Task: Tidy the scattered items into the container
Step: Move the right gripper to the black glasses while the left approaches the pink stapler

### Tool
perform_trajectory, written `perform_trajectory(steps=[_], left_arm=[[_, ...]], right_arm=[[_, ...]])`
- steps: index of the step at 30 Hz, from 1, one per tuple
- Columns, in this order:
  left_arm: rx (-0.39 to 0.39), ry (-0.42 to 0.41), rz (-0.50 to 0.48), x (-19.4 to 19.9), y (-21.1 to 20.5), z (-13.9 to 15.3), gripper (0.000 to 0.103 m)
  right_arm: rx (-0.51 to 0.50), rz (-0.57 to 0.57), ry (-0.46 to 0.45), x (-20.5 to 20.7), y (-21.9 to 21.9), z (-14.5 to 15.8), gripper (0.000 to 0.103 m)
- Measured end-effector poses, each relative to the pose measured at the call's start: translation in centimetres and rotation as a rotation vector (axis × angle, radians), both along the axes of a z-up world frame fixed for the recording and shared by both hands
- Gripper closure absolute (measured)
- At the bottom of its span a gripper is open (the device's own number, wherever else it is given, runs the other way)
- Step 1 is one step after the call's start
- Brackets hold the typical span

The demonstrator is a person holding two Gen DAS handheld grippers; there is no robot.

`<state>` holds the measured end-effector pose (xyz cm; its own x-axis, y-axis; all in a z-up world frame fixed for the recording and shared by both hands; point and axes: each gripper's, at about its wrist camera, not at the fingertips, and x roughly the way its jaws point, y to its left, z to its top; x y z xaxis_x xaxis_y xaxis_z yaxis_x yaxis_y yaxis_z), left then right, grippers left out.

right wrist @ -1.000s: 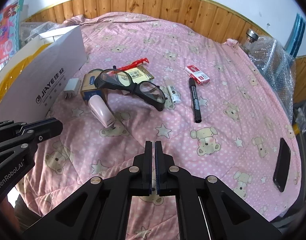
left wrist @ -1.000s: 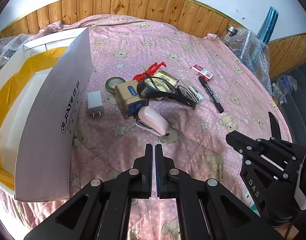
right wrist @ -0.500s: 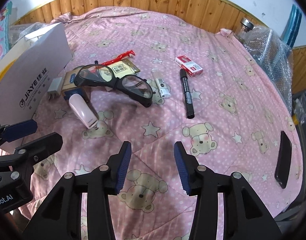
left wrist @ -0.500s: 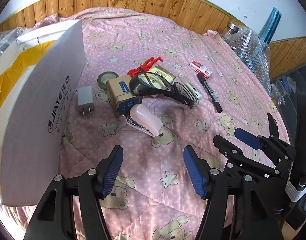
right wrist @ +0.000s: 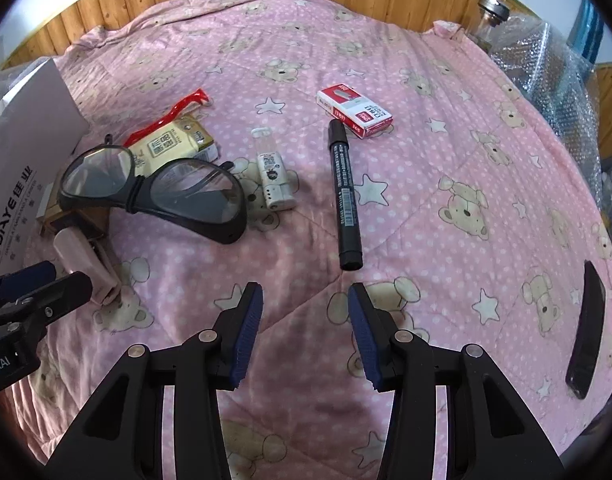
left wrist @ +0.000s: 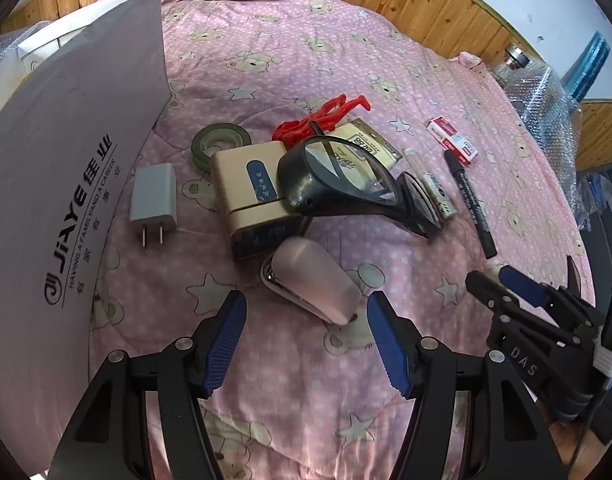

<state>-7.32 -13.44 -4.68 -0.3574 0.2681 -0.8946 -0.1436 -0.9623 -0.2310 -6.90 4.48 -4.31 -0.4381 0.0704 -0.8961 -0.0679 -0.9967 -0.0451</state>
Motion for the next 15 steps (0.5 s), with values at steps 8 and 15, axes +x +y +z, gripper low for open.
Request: perform_trajectory(steps=[8,15], left_arm=[[-0.03,-0.026,0.023,-1.8,1.1,-1.1,0.039],[-0.068,-0.007,0.042,-2.5,0.8,-1.6,0.045]], right_arm=[[-0.02,0.001,-0.018,-3.4,2.0,-1.3,0.056],[-0.135,0.014,-0.011,-4.8,4.0,-1.7,0.063]])
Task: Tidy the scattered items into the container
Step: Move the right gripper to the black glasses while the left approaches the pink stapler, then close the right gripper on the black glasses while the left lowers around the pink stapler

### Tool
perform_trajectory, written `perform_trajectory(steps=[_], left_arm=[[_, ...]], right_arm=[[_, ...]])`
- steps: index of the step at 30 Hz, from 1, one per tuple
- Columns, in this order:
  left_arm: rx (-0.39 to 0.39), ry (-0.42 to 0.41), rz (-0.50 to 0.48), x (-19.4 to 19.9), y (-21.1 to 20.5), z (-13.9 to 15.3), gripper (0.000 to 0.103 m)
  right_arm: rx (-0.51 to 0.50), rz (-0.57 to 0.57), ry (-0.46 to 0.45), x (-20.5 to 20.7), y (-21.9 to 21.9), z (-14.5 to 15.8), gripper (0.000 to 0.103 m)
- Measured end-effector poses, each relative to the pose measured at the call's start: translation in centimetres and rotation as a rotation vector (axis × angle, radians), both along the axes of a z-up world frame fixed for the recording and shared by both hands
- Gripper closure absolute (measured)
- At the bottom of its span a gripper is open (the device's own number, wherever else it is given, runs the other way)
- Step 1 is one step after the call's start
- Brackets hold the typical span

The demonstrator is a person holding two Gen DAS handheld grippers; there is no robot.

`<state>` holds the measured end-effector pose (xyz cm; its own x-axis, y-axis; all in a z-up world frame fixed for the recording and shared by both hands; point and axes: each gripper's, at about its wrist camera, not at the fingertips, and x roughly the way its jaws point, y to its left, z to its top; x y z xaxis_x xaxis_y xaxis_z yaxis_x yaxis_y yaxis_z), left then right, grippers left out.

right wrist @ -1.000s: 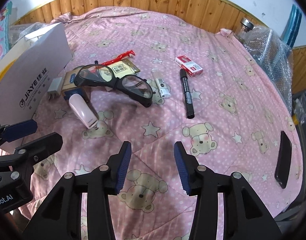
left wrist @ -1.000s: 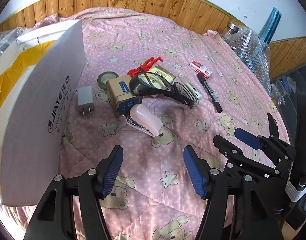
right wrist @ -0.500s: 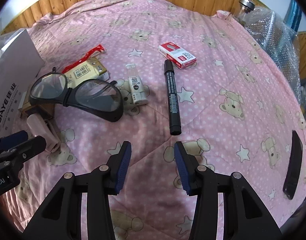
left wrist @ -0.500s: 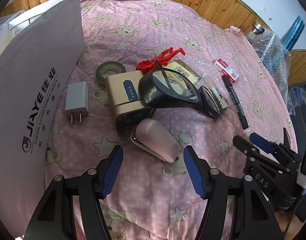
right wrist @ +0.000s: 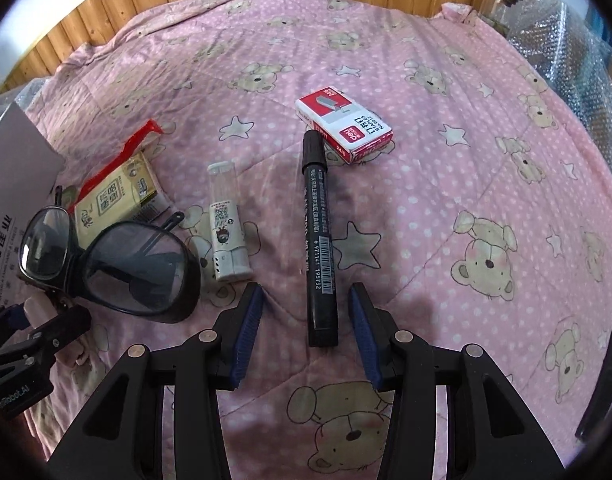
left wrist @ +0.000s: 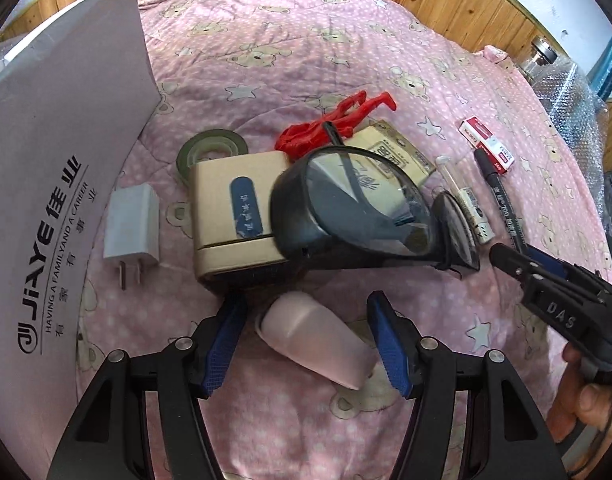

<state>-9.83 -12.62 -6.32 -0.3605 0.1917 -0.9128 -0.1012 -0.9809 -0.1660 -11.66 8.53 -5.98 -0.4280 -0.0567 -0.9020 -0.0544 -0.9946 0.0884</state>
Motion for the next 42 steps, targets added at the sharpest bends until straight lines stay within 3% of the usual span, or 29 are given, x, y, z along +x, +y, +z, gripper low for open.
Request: perform_trajectory(steps=[1,2,6,8,11,14,17,21,25,35,39,42], left_arm=[[0.006,0.001,0.017,0.2,-0.7,0.1,0.048],[0.011,0.002,0.034,0.3,-1.5,0.2,0.051],[0.061,0.0,0.096,0.9,-4.2,0.6,0.051],[0.082,0.003,0.118,1.0,-4.9,0.8,0.051],[0.099,-0.003,0.126,1.0,-5.0,0.7,0.048],[0.115,-0.021,0.132,0.7,-4.9,0.3,0.047],[0.122,-0.013,0.125,0.5,-4.9,0.2,0.047],[0.12,0.011,0.106,0.2,-5.0,-0.1,0.047],[0.065,0.04,0.131,-0.4,-5.7,-0.2,0.047],[0.07,0.055,0.131,1.7,-6.8,1.2,0.047],[0.086,0.041,0.132,2.4,-6.9,0.9,0.041],[0.134,0.009,0.112,2.3,-6.7,0.3,0.039]], right_arm=[[-0.021,0.005,-0.001,0.1,0.3,0.1,0.075],[-0.035,0.008,-0.003,0.2,0.5,0.3,0.078],[-0.07,0.029,0.033,0.7,0.5,1.8,0.077],[-0.097,0.059,0.083,0.9,-0.4,3.1,0.059],[-0.149,0.141,0.142,0.6,-2.8,4.3,0.047],[-0.126,0.242,0.14,-0.2,-5.6,3.7,0.043],[-0.122,0.243,0.167,-0.8,-6.3,2.8,0.042],[-0.255,0.205,0.057,-1.3,-4.8,1.9,0.042],[-0.306,0.299,-0.09,0.3,-5.5,1.2,0.044],[-0.057,0.474,0.124,1.2,-10.5,3.8,0.039],[0.015,0.53,0.128,-0.2,-11.8,3.2,0.038],[-0.031,0.504,0.096,-1.3,-11.0,2.5,0.037]])
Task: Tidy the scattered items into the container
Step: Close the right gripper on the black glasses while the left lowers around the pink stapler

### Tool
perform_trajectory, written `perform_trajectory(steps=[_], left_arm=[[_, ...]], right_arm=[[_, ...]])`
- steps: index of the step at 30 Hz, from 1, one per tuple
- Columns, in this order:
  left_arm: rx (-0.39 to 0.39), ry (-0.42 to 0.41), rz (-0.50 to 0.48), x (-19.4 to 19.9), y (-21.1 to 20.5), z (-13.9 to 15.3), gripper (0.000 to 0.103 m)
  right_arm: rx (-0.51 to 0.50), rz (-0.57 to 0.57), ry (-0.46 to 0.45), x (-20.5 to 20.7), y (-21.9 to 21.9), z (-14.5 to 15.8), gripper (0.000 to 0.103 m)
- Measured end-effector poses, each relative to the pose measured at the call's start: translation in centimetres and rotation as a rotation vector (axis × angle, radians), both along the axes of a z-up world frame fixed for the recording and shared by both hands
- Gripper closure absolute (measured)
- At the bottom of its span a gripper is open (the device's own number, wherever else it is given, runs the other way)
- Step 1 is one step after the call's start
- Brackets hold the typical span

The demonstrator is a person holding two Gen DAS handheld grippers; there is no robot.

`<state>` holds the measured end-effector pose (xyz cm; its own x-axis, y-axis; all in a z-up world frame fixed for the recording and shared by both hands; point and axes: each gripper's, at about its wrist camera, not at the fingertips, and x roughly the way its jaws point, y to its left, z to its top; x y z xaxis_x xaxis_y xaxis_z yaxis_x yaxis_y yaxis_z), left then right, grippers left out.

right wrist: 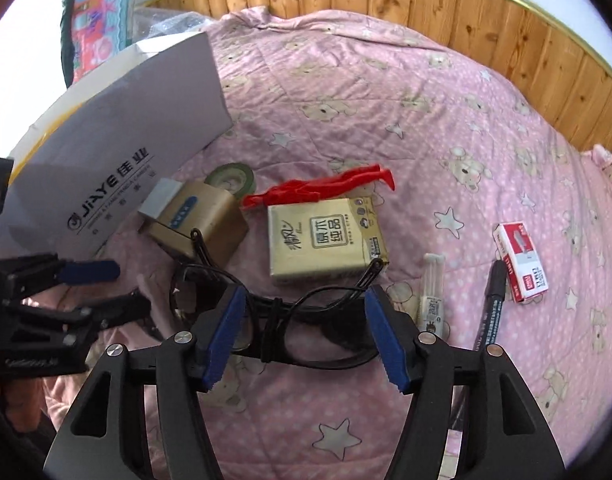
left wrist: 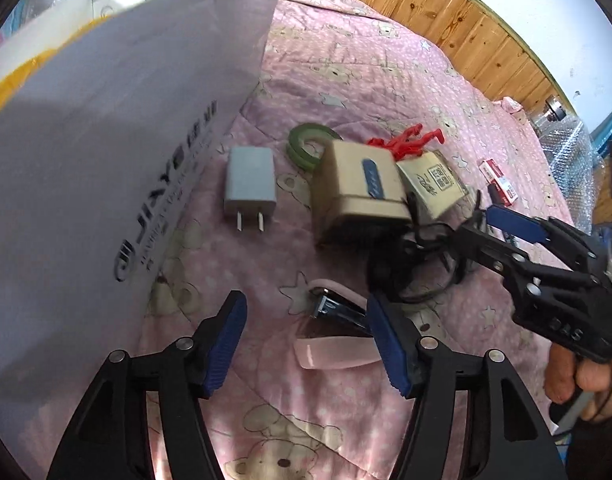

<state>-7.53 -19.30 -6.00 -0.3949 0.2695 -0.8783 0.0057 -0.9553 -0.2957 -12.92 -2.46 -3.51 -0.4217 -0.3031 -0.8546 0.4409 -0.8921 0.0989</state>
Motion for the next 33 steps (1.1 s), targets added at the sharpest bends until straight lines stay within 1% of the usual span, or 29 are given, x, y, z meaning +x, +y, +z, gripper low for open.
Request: perform_trajectory(steps=[2,3,4,6,8,11,12,13,15,16,19,21,24,27,30,31,33], left_arm=[[0.021,-0.011,-0.029,0.0,0.5,-0.3,0.039],[0.024,-0.013,-0.047,0.0,0.8,-0.4,0.039],[0.019,-0.011,-0.059,0.0,1.1,-0.5,0.038],[0.006,-0.007,-0.083,-0.1,1.9,-0.8,0.034],[-0.012,0.008,-0.098,-0.2,2.4,-0.9,0.034],[-0.021,0.03,-0.113,-0.6,2.9,-0.9,0.034],[-0.023,0.038,-0.118,-0.7,3.1,-0.9,0.037],[-0.027,0.045,-0.124,-0.8,3.2,-0.9,0.043],[-0.037,0.058,-0.148,-1.4,3.7,-0.6,0.044],[-0.021,0.076,-0.164,-1.6,4.0,-0.3,0.049],[0.015,0.119,-0.208,-2.0,5.0,0.7,0.049],[0.05,0.136,-0.228,-2.1,5.4,1.3,0.049],[0.058,0.158,-0.246,-1.9,5.7,2.0,0.049],[0.047,0.14,-0.239,-1.8,5.4,1.9,0.047],[0.051,0.099,-0.198,-1.1,3.8,1.4,0.047],[0.054,0.097,-0.183,-0.5,3.1,1.5,0.047],[0.058,0.086,-0.152,0.5,2.1,1.4,0.043]], right_arm=[[-0.033,-0.038,-0.063,-0.2,1.5,0.0,0.038],[-0.033,-0.064,-0.089,-0.2,2.0,-0.3,0.038],[-0.031,-0.091,-0.115,-0.2,2.5,-0.6,0.038],[-0.087,-0.131,-0.158,0.1,3.7,-1.1,0.038],[-0.131,-0.175,-0.19,0.4,4.6,-1.5,0.038],[-0.173,-0.26,-0.198,0.7,5.6,-1.7,0.038],[-0.189,-0.301,-0.198,0.7,6.0,-1.7,0.038],[-0.191,-0.338,-0.186,0.7,6.5,-1.7,0.038],[-0.183,-0.415,-0.165,0.6,7.5,-1.5,0.038],[-0.171,-0.455,-0.163,0.5,8.0,-1.6,0.038],[-0.148,-0.547,-0.167,0.4,9.5,-1.7,0.039],[-0.147,-0.573,-0.178,0.6,10.4,-1.7,0.039],[-0.211,-0.623,-0.204,1.1,11.7,-1.6,0.039],[-0.313,-0.653,-0.213,1.7,12.6,-1.3,0.039],[-0.363,-0.633,-0.245,1.5,11.9,-1.4,0.039],[-0.352,-0.629,-0.249,1.4,11.6,-1.6,0.039],[-0.317,-0.625,-0.253,1.3,11.0,-2.0,0.039]])
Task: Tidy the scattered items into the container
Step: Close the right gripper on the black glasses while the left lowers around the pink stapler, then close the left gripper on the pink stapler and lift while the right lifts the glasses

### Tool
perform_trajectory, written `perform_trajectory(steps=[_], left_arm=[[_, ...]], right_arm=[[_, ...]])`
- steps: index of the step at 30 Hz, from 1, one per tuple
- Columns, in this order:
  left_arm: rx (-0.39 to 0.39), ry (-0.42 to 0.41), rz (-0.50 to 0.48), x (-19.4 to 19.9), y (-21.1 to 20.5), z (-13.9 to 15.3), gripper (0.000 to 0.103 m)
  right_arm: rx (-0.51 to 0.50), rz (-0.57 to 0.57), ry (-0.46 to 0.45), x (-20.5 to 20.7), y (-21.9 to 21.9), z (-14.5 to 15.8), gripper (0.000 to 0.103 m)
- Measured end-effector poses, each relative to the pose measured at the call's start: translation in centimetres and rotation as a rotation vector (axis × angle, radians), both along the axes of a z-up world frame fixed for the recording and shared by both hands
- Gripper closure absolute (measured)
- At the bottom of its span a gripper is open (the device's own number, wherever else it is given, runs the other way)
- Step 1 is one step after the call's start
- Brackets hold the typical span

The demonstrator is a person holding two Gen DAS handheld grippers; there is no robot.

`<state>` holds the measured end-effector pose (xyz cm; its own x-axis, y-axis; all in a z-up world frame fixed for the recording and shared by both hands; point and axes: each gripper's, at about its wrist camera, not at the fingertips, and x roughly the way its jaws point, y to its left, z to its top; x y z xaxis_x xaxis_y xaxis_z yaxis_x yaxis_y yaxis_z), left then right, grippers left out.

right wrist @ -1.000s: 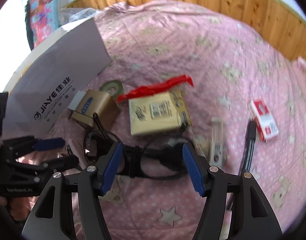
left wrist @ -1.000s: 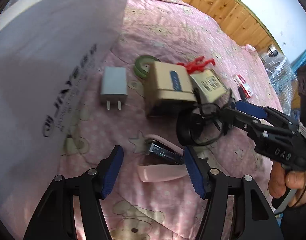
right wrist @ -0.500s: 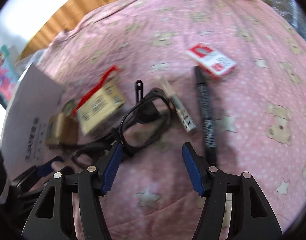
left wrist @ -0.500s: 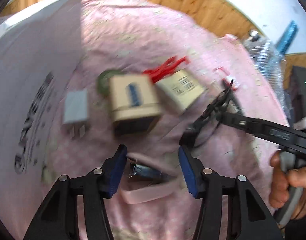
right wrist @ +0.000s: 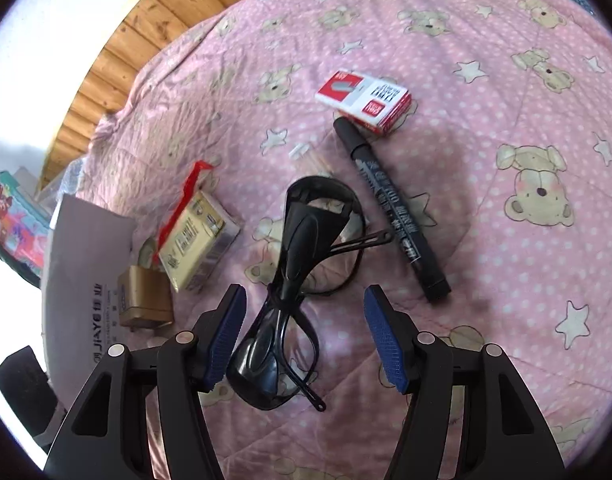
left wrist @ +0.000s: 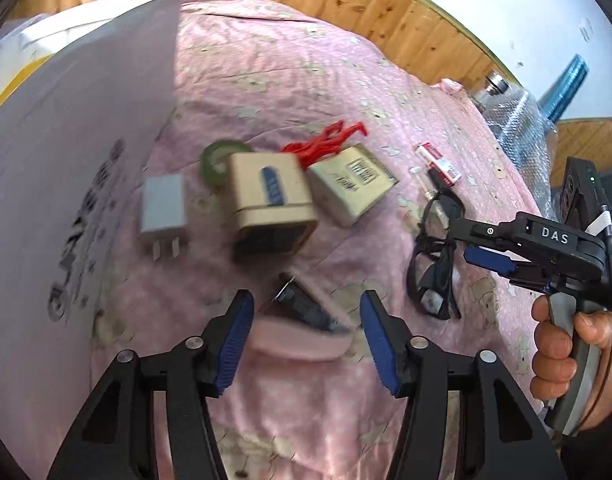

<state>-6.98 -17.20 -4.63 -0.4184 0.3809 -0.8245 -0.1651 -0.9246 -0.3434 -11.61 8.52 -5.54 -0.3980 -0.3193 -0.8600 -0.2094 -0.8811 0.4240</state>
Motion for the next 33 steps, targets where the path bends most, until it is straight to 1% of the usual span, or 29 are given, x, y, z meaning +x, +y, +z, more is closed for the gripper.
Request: perform_trajectory(steps=[2,4,7,8,9,10,11,12,13,14,15,18,19,20,21,22,23,25,26,27,28,29,30,31,32,33], left_arm=[[0.013,-0.027,0.02,0.5,-0.3,-0.7,0.04],[0.008,-0.057,0.021,0.4,-0.1,-1.4,0.04],[-0.008,-0.058,0.03,-0.1,0.8,-1.9,0.037],[-0.014,-0.052,0.029,-0.4,1.2,-1.8,0.037],[-0.023,-0.047,0.024,-0.8,1.7,-1.8,0.037],[-0.042,-0.037,0.016,-1.1,2.1,-1.7,0.04],[-0.06,-0.028,0.009,-1.5,2.6,-1.7,0.048],[-0.077,-0.018,0.002,-1.8,3.0,-1.5,0.05],[-0.089,-0.005,-0.001,-2.0,3.4,-1.4,0.052],[-0.1,0.007,-0.004,-2.2,3.7,-1.2,0.056],[-0.109,0.016,-0.007,-2.3,3.9,-1.0,0.061],[-0.1,-0.003,-0.001,-2.6,3.9,-1.3,0.061],[-0.096,-0.011,0.007,-2.6,3.8,-1.3,0.06],[-0.088,-0.021,0.021,-2.6,3.6,-1.4,0.058],[-0.08,-0.032,0.038,-2.6,3.2,-1.4,0.05],[-0.072,-0.044,0.063,-2.6,2.7,-1.6,0.046],[-0.047,-0.056,0.083,-2.6,2.2,-1.7,0.04],[0.002,-0.075,0.123,-2.5,1.3,-2.0,0.038],[0.017,-0.073,0.134,-2.7,1.3,-2.0,0.037],[0.018,-0.074,0.131,-2.8,1.6,-2.0,0.035],[0.02,-0.073,0.125,-2.9,1.9,-1.9,0.035],[0.024,-0.063,0.105,-3.0,2.3,-1.8,0.036],[0.022,-0.052,0.083,-3.0,2.8,-1.7,0.05],[0.002,-0.035,0.054,-3.0,3.5,-1.4,0.054],[-0.022,-0.017,0.029,-3.0,4.2,-1.2,0.061],[-0.037,0.002,0.005,-2.9,4.9,-0.9,0.063]], right_arm=[[0.041,0.006,-0.012,0.1,-0.6,-0.4,0.038],[0.116,0.038,-0.003,0.1,-1.6,-0.3,0.036],[0.225,0.084,0.014,0.1,-3.1,-0.3,0.035],[0.255,0.095,0.022,0.1,-3.5,-0.3,0.038],[0.268,0.101,0.029,0.4,-3.4,-0.3,0.042],[0.261,0.102,0.036,0.7,-3.0,-0.2,0.056],[0.256,0.105,0.037,0.7,-2.9,-0.1,0.069],[0.252,0.107,0.037,0.8,-2.8,0.1,0.078],[0.247,0.109,0.037,0.8,-2.7,0.2,0.079],[0.246,0.107,0.035,0.8,-2.6,0.2,0.083],[0.245,0.104,0.032,0.9,-2.5,0.3,0.084],[0.24,0.091,0.019,0.9,-2.2,0.1,0.082],[0.239,0.087,0.017,0.8,-2.2,0.1,0.081],[0.239,0.082,0.014,0.8,-2.2,0.0,0.076],[0.244,0.083,0.01,0.5,-2.4,-0.1,0.074],[0.248,0.087,0.008,0.4,-2.5,-0.2,0.07],[0.256,0.093,0.015,0.3,-2.7,-0.3,0.067],[0.282,0.111,0.039,0.2,-3.2,-0.4,0.064],[0.288,0.115,0.046,0.3,-3.3,-0.4,0.066],[0.293,0.119,0.053,0.4,-3.4,-0.4,0.067],[0.276,0.113,0.054,0.6,-3.1,-0.4,0.068],[0.262,0.103,0.054,0.8,-2.7,-0.3,0.068],[0.25,0.093,0.054,1.1,-2.4,-0.1,0.068],[0.239,0.081,0.052,1.4,-1.9,-0.1,0.068],[0.229,0.069,0.051,1.7,-1.4,0.0,0.069],[0.217,0.056,0.046,1.9,-0.9,0.0,0.069]])
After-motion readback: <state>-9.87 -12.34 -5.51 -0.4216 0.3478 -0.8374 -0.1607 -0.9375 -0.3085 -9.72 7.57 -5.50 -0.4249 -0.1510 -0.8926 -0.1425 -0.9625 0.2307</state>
